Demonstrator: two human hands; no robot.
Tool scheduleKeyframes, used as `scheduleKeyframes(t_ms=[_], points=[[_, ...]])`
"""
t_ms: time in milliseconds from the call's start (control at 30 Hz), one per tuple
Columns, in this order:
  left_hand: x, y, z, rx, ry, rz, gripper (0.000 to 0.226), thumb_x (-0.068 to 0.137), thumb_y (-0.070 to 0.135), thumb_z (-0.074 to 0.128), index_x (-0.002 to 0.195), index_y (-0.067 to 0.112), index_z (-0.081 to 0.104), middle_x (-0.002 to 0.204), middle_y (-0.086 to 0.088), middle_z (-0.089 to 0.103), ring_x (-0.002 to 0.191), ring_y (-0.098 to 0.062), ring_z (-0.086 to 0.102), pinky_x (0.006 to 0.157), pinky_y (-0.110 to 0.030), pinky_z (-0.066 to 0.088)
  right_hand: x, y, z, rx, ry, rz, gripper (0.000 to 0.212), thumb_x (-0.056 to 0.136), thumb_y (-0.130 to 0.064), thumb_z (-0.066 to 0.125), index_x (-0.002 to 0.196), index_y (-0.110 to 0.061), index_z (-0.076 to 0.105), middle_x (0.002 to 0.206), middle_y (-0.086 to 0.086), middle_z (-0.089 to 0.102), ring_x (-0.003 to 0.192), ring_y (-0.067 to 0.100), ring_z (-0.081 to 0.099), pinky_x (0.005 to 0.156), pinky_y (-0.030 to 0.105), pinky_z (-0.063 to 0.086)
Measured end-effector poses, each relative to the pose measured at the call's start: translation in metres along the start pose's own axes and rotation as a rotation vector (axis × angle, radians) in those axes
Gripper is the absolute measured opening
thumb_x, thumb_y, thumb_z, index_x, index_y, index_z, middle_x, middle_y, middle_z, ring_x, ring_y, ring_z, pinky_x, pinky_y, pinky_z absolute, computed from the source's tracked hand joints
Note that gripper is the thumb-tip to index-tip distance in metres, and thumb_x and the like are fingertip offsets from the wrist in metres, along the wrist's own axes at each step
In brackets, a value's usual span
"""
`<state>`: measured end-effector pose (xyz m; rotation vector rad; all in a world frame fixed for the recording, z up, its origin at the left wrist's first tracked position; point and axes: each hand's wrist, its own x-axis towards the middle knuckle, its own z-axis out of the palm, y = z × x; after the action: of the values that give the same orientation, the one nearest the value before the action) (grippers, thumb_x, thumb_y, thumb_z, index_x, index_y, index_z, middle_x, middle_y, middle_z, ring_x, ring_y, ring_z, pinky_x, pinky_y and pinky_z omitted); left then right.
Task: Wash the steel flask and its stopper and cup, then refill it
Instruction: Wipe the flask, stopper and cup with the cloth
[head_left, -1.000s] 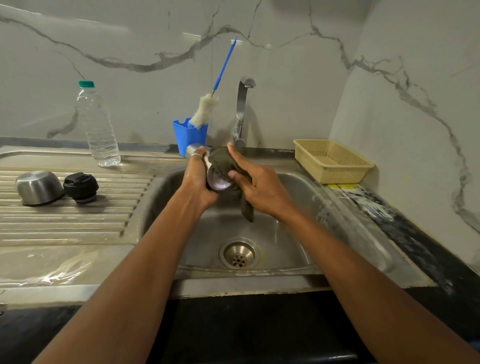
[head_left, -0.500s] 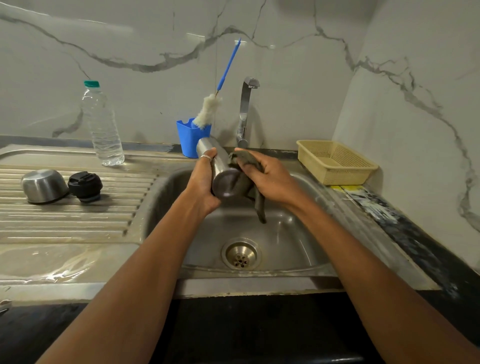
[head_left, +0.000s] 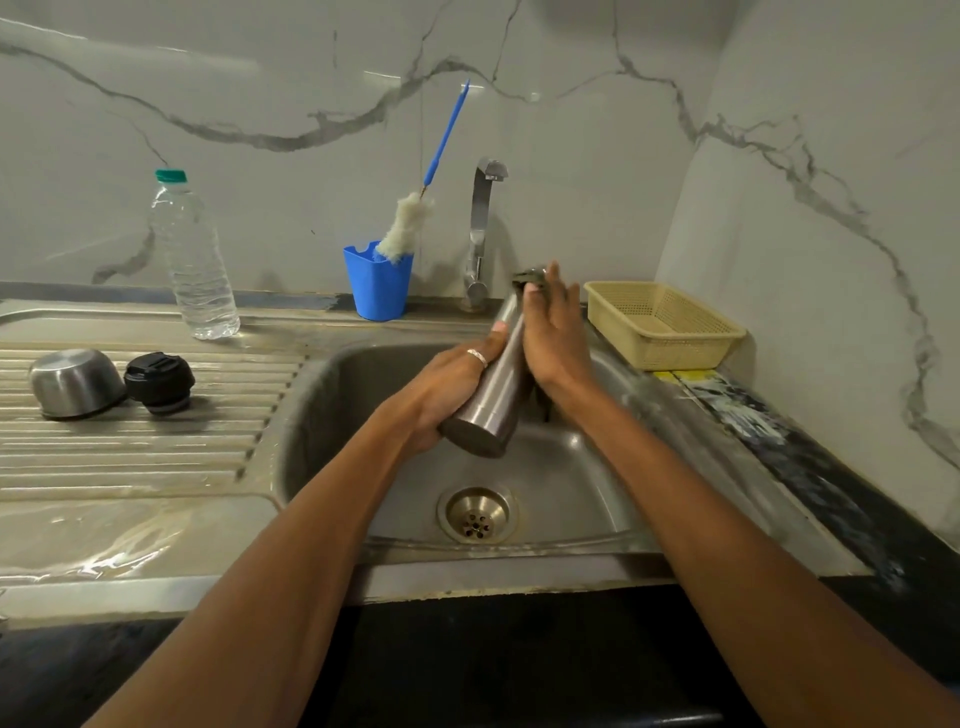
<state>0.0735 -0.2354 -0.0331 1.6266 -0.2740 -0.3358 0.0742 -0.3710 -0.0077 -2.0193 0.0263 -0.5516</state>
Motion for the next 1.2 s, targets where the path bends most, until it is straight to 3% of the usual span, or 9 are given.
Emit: scheduleKeyframes(t_ms=[133, 200, 333, 600, 700, 800, 967, 1100, 1200], points=[[-0.006, 0.002, 0.004, 0.063, -0.118, -0.065, 0.076, 0.075, 0.069, 0.067, 0.119, 0.007, 0.067, 0.099, -0.013, 0.077, 0.080, -0.023, 0.072, 0.074, -0.035, 0.058, 0.015, 0.014, -0.023, 0.336, 0.161, 0.235, 0.042, 0.107, -0.049, 0.035, 0.133, -0.025, 0.058, 0.130, 0.006, 0.064, 0.121, 0.025, 0.060, 0.105, 0.046, 0.049], [-0.009, 0.005, 0.007, -0.005, -0.145, -0.088, 0.075, 0.072, 0.063, 0.071, 0.119, 0.005, 0.066, 0.095, -0.013, 0.076, 0.076, -0.021, 0.070, 0.076, -0.036, 0.057, 0.020, 0.019, -0.030, 0.576, 0.192, 0.372, 0.042, 0.102, -0.056, 0.043, 0.112, -0.021, 0.066, 0.107, 0.008, 0.071, 0.102, 0.026, 0.069, 0.090, 0.043, 0.058], [-0.011, 0.009, 0.013, -0.221, -0.153, -0.116, 0.067, 0.081, 0.056, 0.070, 0.123, 0.004, 0.064, 0.101, -0.017, 0.075, 0.083, -0.026, 0.071, 0.090, -0.044, 0.057, 0.018, 0.023, -0.017, 0.765, 0.166, 0.430, 0.070, 0.085, -0.075, 0.051, 0.121, -0.018, 0.068, 0.108, 0.013, 0.076, 0.097, 0.029, 0.075, 0.092, 0.053, 0.058], [-0.002, 0.014, -0.002, -0.600, 0.096, -0.012, 0.047, 0.101, 0.052, 0.052, 0.119, 0.012, 0.068, 0.095, -0.010, 0.078, 0.081, -0.021, 0.076, 0.066, -0.033, 0.061, -0.027, -0.002, 0.033, 0.458, -0.159, 0.138, 0.037, 0.103, -0.043, 0.053, 0.136, -0.025, 0.056, 0.113, 0.002, 0.073, 0.094, 0.015, 0.074, 0.090, 0.038, 0.061], [0.002, 0.011, -0.015, -0.617, 0.181, 0.047, 0.048, 0.096, 0.052, 0.062, 0.123, 0.014, 0.071, 0.117, -0.012, 0.075, 0.097, -0.024, 0.075, 0.073, -0.036, 0.060, -0.036, -0.006, 0.042, 0.274, -0.227, 0.036, 0.048, 0.099, -0.050, 0.053, 0.144, -0.037, 0.050, 0.122, -0.002, 0.071, 0.105, 0.014, 0.071, 0.097, 0.038, 0.057], [0.005, 0.007, -0.024, -0.542, 0.273, 0.029, 0.039, 0.093, 0.043, 0.068, 0.118, 0.013, 0.070, 0.102, -0.011, 0.077, 0.082, -0.022, 0.076, 0.065, -0.034, 0.059, -0.041, -0.010, 0.041, 0.125, -0.248, -0.017, 0.062, 0.101, -0.051, 0.049, 0.158, -0.038, 0.029, 0.148, 0.003, 0.056, 0.130, 0.020, 0.058, 0.110, 0.042, 0.047], [0.003, 0.004, -0.021, -0.407, 0.251, -0.029, 0.044, 0.104, 0.047, 0.037, 0.102, 0.020, 0.072, 0.084, -0.007, 0.077, 0.076, -0.021, 0.075, 0.068, -0.036, 0.058, -0.045, -0.014, 0.039, -0.173, -0.243, -0.166, 0.060, 0.108, -0.041, 0.040, 0.162, -0.032, 0.015, 0.171, 0.006, -0.005, 0.155, 0.026, 0.015, 0.123, 0.037, 0.019], [0.000, 0.007, -0.016, -0.447, 0.162, -0.017, 0.063, 0.102, 0.066, 0.031, 0.124, 0.023, 0.070, 0.110, -0.011, 0.077, 0.097, -0.025, 0.076, 0.078, -0.038, 0.060, -0.039, -0.014, 0.039, -0.172, -0.200, -0.186, 0.060, 0.109, -0.041, 0.038, 0.162, -0.032, 0.013, 0.171, 0.002, -0.010, 0.157, 0.022, 0.008, 0.122, 0.034, 0.018], [-0.004, 0.009, -0.011, -0.445, 0.058, -0.046, 0.069, 0.098, 0.073, 0.030, 0.123, 0.022, 0.068, 0.102, -0.011, 0.077, 0.084, -0.024, 0.076, 0.065, -0.035, 0.061, -0.029, -0.015, 0.032, -0.065, -0.140, -0.149, 0.059, 0.108, -0.043, 0.038, 0.162, -0.034, 0.015, 0.171, 0.000, -0.009, 0.156, 0.021, 0.012, 0.121, 0.035, 0.021]])
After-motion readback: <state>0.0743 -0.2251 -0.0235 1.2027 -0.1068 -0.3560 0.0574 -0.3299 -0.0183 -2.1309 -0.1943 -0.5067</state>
